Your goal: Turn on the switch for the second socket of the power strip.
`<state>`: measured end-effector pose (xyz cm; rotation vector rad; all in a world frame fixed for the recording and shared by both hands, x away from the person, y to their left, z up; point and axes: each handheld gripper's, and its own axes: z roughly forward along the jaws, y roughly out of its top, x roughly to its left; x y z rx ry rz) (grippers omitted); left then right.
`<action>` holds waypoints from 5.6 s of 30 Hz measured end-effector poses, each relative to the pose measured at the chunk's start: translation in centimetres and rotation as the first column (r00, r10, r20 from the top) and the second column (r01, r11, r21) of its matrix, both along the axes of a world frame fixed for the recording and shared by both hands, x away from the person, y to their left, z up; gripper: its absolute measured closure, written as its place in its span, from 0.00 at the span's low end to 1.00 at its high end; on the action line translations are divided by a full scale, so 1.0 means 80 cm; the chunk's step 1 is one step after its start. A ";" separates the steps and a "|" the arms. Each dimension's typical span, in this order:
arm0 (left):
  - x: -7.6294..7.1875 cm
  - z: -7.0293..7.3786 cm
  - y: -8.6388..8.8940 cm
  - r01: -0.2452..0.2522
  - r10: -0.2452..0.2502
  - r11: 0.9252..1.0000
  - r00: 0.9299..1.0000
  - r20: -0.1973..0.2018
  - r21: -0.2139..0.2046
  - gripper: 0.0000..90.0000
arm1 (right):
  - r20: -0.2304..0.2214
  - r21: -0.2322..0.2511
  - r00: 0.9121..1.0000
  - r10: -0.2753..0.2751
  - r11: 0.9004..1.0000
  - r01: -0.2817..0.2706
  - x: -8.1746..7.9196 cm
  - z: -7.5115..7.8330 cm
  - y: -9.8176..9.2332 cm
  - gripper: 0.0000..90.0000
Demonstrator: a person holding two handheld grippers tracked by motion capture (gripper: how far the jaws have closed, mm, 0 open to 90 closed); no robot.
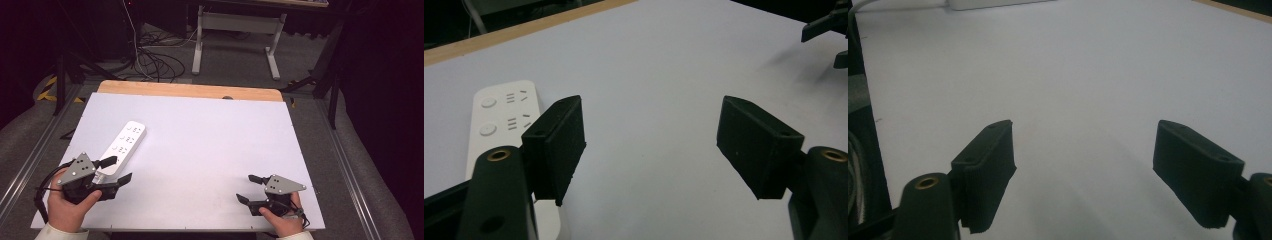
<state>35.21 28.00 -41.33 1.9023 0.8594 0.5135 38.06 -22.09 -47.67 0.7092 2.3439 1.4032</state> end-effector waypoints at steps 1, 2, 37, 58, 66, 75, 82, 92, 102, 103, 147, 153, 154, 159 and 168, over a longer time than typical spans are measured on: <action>0.001 0.001 0.001 -0.004 0.004 1.000 1.000 0.003 0.003 0.31 | -0.001 -0.001 1.000 0.000 1.000 0.000 0.000 0.000 0.000 0.28; 0.003 0.002 0.002 -0.004 0.004 1.000 1.000 0.006 0.006 0.30 | -0.001 -0.003 1.000 -0.001 1.000 0.001 0.000 0.000 0.000 0.28; 0.045 0.015 0.011 -0.057 0.056 0.997 0.998 0.018 0.044 0.53 | -0.005 -0.008 1.000 0.001 1.000 -0.001 0.001 -0.002 0.001 0.27; 0.074 0.004 0.041 -0.141 0.142 0.984 0.990 0.001 0.113 1.00 | -0.005 -0.013 1.000 0.006 1.000 -0.006 0.001 -0.003 0.002 0.27; 0.092 -0.007 0.057 -0.196 0.203 0.975 0.978 -0.055 0.109 1.00 | -0.008 -0.015 1.000 0.007 1.000 -0.007 0.001 -0.003 0.002 0.27; 0.108 -0.025 0.072 -0.239 0.254 0.964 0.958 -0.130 0.119 1.00 | -0.009 -0.019 1.000 0.011 1.000 -0.012 0.001 -0.004 0.003 0.27; 0.120 -0.036 0.073 -0.239 0.256 0.964 0.953 -0.164 0.112 1.00 | -0.010 -0.019 1.000 0.013 1.000 -0.013 0.001 -0.004 0.002 0.27; 0.131 -0.050 0.070 -0.209 0.230 0.969 0.958 -0.171 0.131 1.00 | -0.012 -0.021 1.000 0.018 1.000 -0.018 0.001 -0.004 0.002 0.27; 0.137 -0.060 0.067 -0.196 0.221 0.970 0.955 -0.196 0.141 1.00 | -0.015 -0.021 1.000 0.019 1.000 -0.019 0.002 -0.005 0.002 0.27; 0.137 -0.061 0.067 -0.193 0.219 0.971 0.955 -0.198 0.143 1.00 | -0.015 -0.022 1.000 0.019 1.000 -0.019 0.002 -0.005 0.002 0.27; 0.136 -0.068 0.062 -0.194 0.224 0.964 0.961 -0.160 0.182 1.00 | -0.013 -0.023 0.999 0.030 0.999 -0.031 0.000 -0.005 0.003 0.28; 0.135 -0.069 0.062 -0.199 0.227 0.964 0.961 -0.157 0.175 1.00 | -0.012 -0.025 0.999 0.029 0.999 -0.030 0.000 -0.005 0.003 0.28; 0.135 -0.069 0.061 -0.201 0.229 0.964 0.960 -0.158 0.174 1.00 | -0.012 -0.023 0.999 0.030 0.999 -0.031 0.000 -0.005 0.003 0.28; 0.135 -0.070 0.061 -0.203 0.230 0.964 0.960 -0.162 0.172 1.00 | -0.012 -0.025 0.999 0.031 0.999 -0.032 0.000 -0.005 0.003 0.28; 0.135 -0.069 0.060 -0.205 0.235 0.961 0.959 -0.157 0.188 1.00 | -0.012 -0.024 0.999 0.032 0.999 -0.032 0.000 -0.005 0.003 0.28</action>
